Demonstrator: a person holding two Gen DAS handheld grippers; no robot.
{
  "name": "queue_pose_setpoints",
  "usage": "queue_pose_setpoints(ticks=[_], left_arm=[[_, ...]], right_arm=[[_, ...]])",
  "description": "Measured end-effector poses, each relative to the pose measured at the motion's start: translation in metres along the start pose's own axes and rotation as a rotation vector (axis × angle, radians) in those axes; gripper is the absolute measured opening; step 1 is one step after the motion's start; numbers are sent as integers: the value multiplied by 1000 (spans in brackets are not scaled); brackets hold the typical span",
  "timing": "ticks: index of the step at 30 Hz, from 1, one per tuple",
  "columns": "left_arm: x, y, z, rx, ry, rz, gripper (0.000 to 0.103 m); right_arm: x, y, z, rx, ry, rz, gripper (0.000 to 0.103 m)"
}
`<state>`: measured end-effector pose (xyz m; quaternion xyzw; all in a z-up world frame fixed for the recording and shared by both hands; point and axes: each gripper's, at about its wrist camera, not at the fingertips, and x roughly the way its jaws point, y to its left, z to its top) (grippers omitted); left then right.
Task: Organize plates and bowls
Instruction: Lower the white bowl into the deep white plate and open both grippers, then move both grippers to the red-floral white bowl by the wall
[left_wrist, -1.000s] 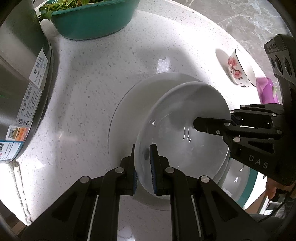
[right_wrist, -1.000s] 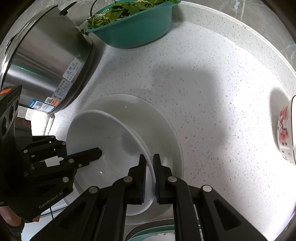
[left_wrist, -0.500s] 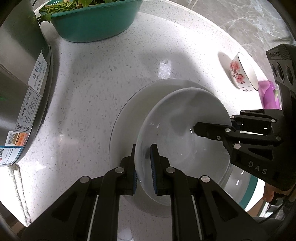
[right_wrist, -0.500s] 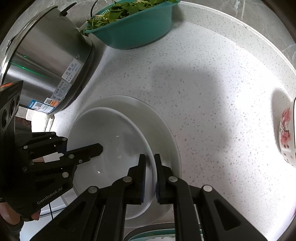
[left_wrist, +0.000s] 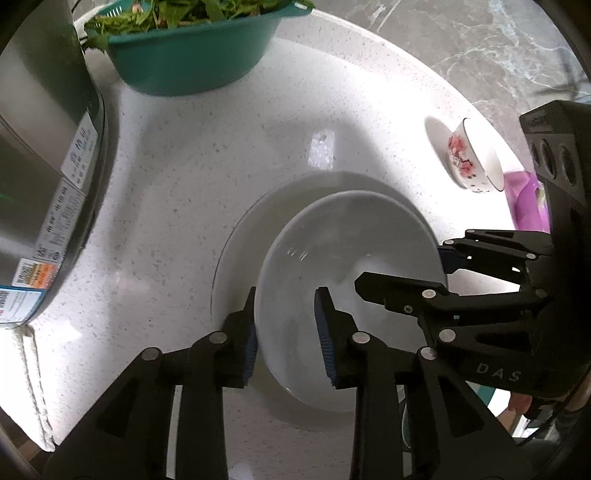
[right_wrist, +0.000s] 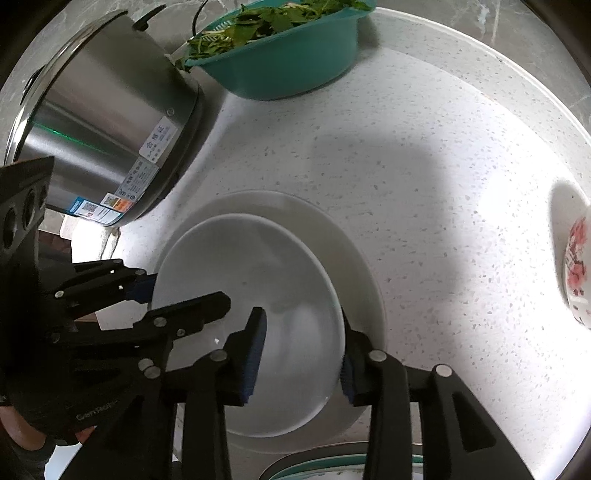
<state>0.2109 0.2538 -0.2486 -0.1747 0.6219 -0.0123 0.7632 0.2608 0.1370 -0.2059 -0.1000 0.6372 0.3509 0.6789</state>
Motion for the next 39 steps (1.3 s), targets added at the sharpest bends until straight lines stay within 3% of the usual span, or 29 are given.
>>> queue_pose_setpoints(ticks=[1,3,7,8,9,10,12,14,18,25,32,37,39], left_arm=[[-3,0,0,-2,-9,-8,32],[-11,-1,0,7,-23,-15,49],[-27,-3,-2,16,-58,-25,68],[-33,-4,-2,19,-78,-3,80],[-38,-3,-2,13,-90,30,101],[-42,-2,-2,8,-100,31,103],[-53,1,-3,0,-114,10,103],[-65,-3,-4,9,-127,7,103],[-82,-15,-7,23,-143,-48,103],[-106,-72,10,133,-176,-181,103],[-94,-141,54,252,-113,-257,103],[-73,-190,95,350,-71,-240,103],[-58,-211,114,377,-44,-200,103]], right_arm=[[-2,-1,0,7,-3,7,39],[-5,-3,0,18,-9,12,38],[-20,-8,0,36,-45,6,42],[-23,-9,0,39,-51,5,47],[-28,-11,-1,47,-58,14,50],[-32,-12,-2,51,-67,21,53],[-44,-14,-5,50,-95,21,74],[-57,-18,-10,56,-133,1,85],[-89,-35,-18,130,-205,92,86],[-169,-98,-62,308,-439,190,89],[-227,-186,-121,537,-565,128,89],[-240,-226,-148,643,-595,88,89],[-240,-240,-153,678,-592,90,89]])
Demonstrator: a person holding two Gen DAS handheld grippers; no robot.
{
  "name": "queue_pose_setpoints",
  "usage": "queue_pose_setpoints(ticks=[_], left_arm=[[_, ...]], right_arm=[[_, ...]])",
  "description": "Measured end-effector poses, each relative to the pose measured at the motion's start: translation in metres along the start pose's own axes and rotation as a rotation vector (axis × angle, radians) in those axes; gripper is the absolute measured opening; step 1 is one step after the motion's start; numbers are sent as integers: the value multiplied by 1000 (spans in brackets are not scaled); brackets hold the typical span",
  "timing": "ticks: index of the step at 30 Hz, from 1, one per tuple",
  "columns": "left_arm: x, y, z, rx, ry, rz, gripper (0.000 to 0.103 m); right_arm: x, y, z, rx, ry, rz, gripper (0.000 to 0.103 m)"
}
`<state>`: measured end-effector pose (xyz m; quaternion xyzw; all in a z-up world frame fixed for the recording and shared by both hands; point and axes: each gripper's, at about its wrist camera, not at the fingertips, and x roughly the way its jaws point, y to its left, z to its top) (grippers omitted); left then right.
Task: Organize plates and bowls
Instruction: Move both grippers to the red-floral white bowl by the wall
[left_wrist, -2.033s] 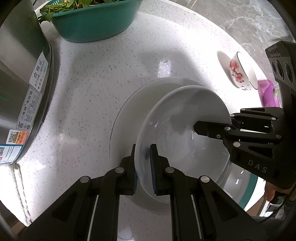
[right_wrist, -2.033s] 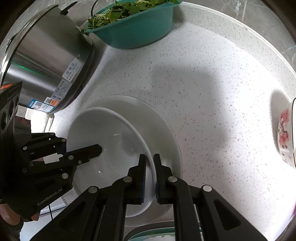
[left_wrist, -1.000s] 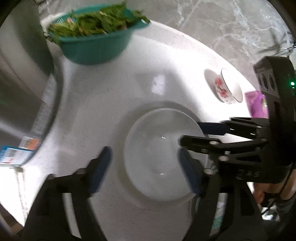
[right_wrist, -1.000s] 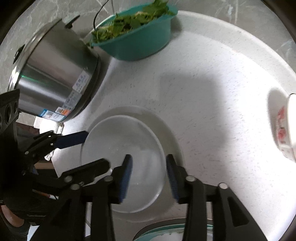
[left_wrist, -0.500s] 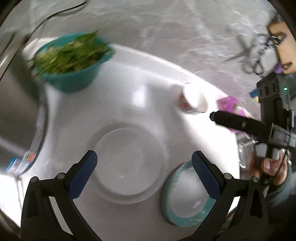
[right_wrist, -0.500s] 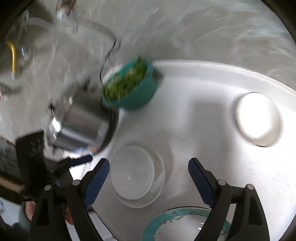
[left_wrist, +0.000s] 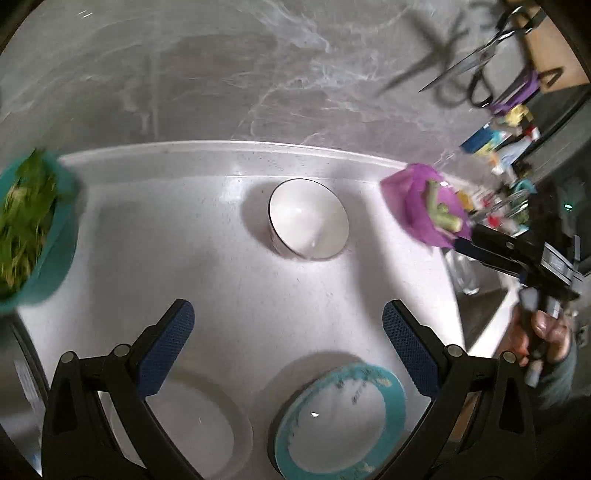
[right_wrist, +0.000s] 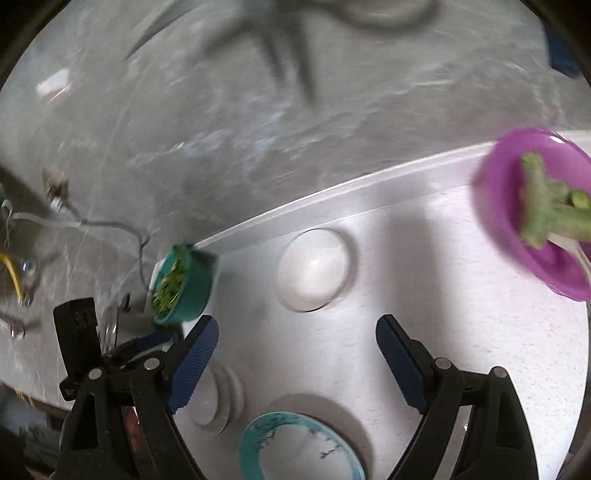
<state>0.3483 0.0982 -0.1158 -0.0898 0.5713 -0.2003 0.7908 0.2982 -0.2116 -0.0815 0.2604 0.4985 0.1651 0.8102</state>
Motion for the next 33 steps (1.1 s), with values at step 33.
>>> queue_pose_setpoints(ticks=[33], left_arm=[[209,42,89,-32,223,91,62]], right_arm=[[160,-54,45,22,231,23,75]])
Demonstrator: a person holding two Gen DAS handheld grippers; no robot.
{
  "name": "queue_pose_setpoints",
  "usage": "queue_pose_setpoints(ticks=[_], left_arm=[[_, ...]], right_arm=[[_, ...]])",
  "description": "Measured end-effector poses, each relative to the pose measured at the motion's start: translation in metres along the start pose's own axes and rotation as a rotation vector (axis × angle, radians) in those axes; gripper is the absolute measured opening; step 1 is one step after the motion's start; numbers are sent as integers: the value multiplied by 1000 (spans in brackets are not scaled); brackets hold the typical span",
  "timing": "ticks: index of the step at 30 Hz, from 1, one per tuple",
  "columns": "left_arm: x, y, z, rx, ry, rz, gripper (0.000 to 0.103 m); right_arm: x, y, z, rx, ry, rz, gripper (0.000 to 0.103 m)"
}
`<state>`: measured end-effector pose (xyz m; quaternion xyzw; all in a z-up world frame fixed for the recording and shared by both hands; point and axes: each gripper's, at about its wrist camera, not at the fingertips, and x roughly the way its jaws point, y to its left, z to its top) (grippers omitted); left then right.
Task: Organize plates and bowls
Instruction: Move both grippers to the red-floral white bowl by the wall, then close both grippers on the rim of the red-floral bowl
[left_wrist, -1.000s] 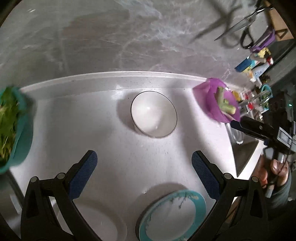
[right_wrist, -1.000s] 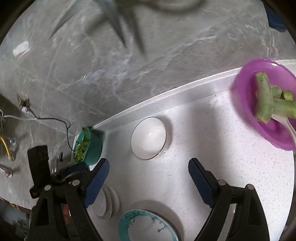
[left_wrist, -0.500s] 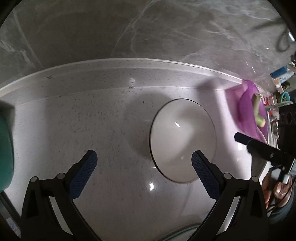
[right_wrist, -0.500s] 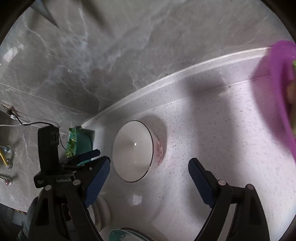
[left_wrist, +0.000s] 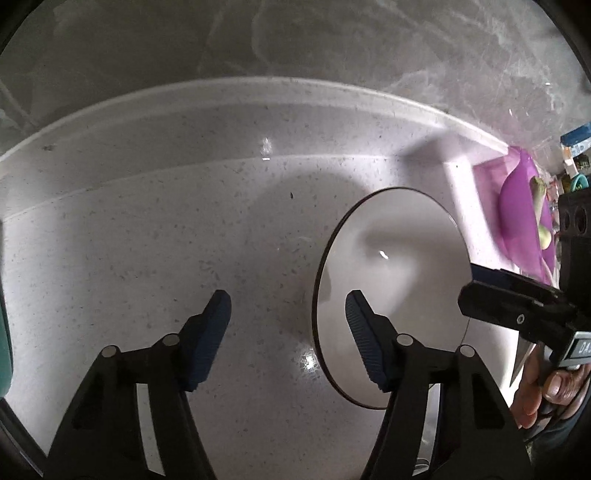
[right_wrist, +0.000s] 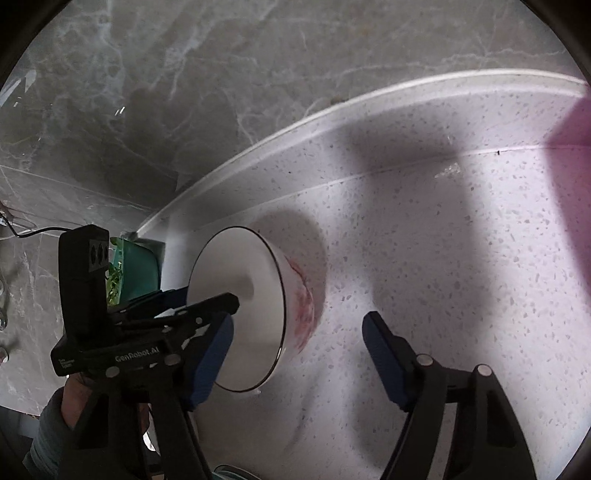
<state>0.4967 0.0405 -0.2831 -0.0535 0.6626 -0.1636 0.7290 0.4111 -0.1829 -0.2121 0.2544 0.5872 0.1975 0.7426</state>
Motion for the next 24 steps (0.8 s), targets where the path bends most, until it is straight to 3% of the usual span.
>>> queue_pose_setpoints(ticks=[5,8,11,14,17,21,24], left_arm=[[7,-2,4,-15,-5,-28,62],[9,-6,4,4,2,-25,62],[13,-12,3,8,8,-20,51],[16,-15,5,7,10,-30,27],[20,-22,7,20,15,-23,26],[23,-27,9,11,17,-46,16],[20,-26,11,10,18,-39,16]], right_arm=[[9,1,4,1,19,10,74],[14,3,6,-2,34,19,68],[15,4,6,-3,39,18,66],[21,3,6,-1,53,18,54],[25,2,6,11,60,19,40],[26,-1,8,18,58,7,24],[24,-4,8,23,53,12,24]])
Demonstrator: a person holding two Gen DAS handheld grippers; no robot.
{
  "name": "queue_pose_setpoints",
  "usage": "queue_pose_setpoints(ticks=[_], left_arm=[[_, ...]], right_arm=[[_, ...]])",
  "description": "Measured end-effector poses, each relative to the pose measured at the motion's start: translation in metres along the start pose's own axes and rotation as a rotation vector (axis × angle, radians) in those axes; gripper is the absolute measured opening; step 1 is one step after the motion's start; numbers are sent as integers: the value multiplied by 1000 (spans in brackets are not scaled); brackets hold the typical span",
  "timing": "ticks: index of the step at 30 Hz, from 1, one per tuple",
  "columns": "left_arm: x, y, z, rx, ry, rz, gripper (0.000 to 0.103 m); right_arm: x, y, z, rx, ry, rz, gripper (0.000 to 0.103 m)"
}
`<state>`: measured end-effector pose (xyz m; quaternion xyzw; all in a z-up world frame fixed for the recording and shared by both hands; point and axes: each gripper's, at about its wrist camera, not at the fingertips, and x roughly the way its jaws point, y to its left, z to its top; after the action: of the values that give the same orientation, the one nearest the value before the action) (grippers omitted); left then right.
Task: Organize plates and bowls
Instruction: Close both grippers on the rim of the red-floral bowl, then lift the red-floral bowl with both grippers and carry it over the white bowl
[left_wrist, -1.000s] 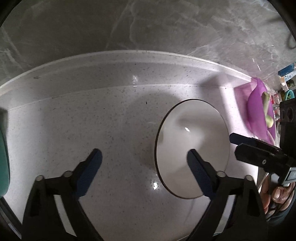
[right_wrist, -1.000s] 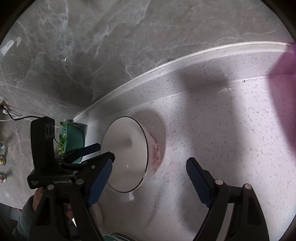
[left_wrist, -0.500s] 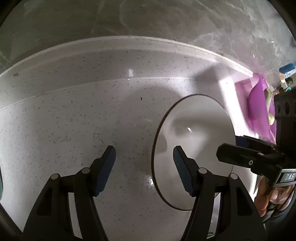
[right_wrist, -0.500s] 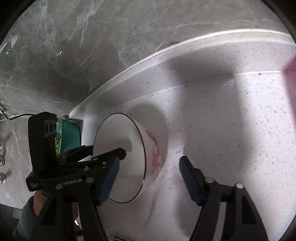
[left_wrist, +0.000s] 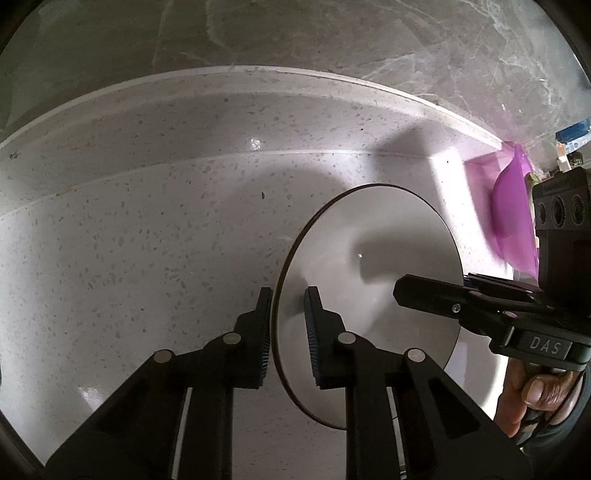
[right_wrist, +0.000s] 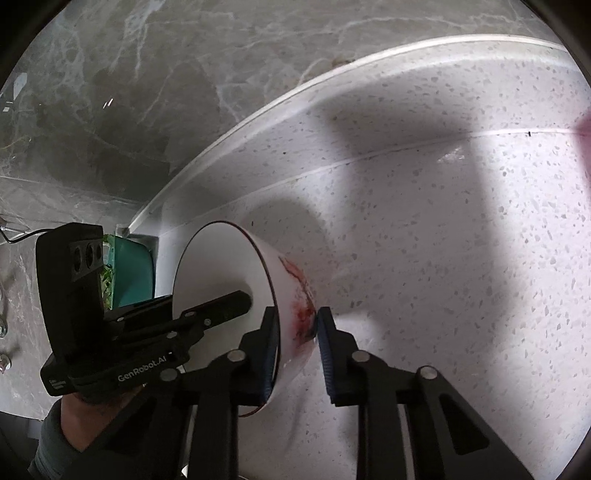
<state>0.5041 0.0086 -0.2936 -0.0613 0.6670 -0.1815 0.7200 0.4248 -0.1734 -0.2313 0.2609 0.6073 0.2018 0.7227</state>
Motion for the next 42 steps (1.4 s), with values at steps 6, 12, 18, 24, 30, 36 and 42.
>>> queue_pose_setpoints(ticks=[6,12,18,24,30,36,42], left_arm=[[-1,-2,0,5,-6,4,15],[-5,-1,-2,1,-1,4,15],[-12,-1,-5,-12,6,-1,15],[-25,0,-10,-20,-2,-10,15],[-50,3,-22,-35,-30,-9,15],[-90,11,-47,-61,-71,7,15],[-134,22,-83,-99,-116,26,15]], right_arm=[[-5,-3,-1,0,-12,-15,22],[-13,-3,-2,3,-13,-24,22],[-9,7,0,6,-13,-27,21],[-15,15,-1,-6,-14,-31,21],[-21,38,-5,-39,-18,-28,22],[-27,69,-15,-92,-19,-14,22],[-29,104,-29,-164,-5,10,22]])
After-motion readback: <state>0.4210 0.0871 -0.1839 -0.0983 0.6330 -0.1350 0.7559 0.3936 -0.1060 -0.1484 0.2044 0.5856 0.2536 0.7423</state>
